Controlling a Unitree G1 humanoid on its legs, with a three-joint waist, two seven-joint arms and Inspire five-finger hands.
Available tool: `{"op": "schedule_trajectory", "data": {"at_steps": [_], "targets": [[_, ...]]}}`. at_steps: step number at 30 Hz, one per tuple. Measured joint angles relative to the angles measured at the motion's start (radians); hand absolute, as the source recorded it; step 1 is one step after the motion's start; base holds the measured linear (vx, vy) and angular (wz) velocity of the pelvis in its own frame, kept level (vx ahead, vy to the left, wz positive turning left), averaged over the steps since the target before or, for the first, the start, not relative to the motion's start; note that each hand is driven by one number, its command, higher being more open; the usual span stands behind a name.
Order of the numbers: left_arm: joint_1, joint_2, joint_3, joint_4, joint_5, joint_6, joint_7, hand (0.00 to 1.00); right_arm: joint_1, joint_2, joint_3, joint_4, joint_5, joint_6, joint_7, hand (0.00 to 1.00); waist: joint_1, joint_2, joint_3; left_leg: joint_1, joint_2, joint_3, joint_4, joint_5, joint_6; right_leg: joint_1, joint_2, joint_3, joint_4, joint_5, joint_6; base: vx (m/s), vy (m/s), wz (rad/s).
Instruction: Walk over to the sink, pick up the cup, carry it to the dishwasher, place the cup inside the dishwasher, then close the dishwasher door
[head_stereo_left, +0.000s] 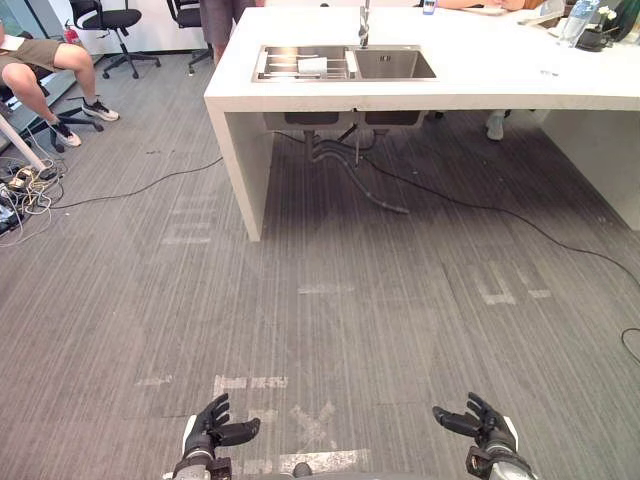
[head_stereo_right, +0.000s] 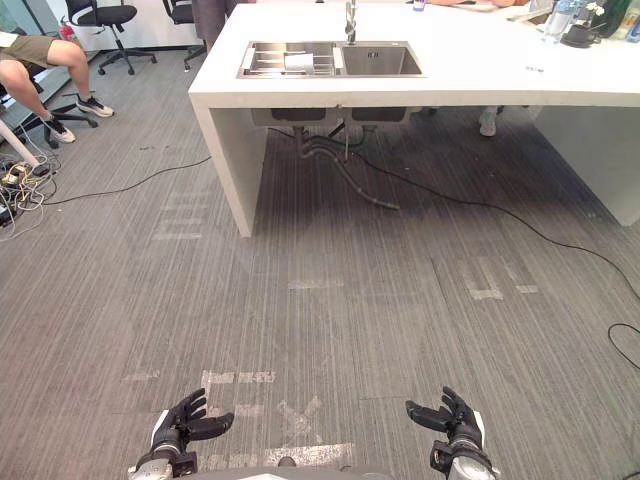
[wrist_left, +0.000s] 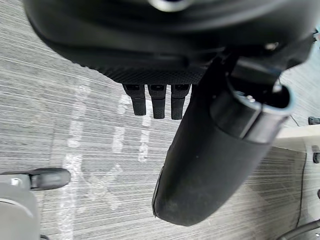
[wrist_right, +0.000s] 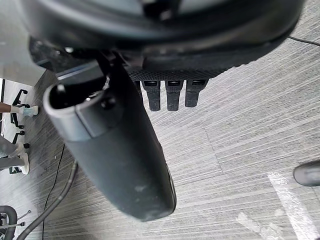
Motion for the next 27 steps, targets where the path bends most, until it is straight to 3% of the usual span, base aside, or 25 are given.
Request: {"op": "schedule_trajectory", "data": {"at_steps": [23, 27], "targets": [[0.010, 0.001, 0.051, 0.024, -0.059, 0.003, -0.018, 0.90, -0.010, -0.037, -0.028, 0.017, 0.041, 0.002, 0.007, 0.90, -0.003, 0.005, 0.000, 0.000, -0.008, -0.008, -0.038, 0.021, 0.007, -0.014, -0.006, -0.017, -0.006, 0.001, 0.001, -0.01, -0.003, 0.01], [0.010, -0.003, 0.050, 0.018, -0.069, 0.003, -0.012, 0.90, -0.023, -0.037, -0.031, 0.014, 0.041, 0.003, 0.004, 0.90, -0.001, 0.006, 0.003, -0.036, -0.011, 0.003, -0.006, -0.010, 0.007, -0.040, -0.011, -0.013, -0.004, -0.007, 0.010, 0.02, 0.003, -0.04]]}}
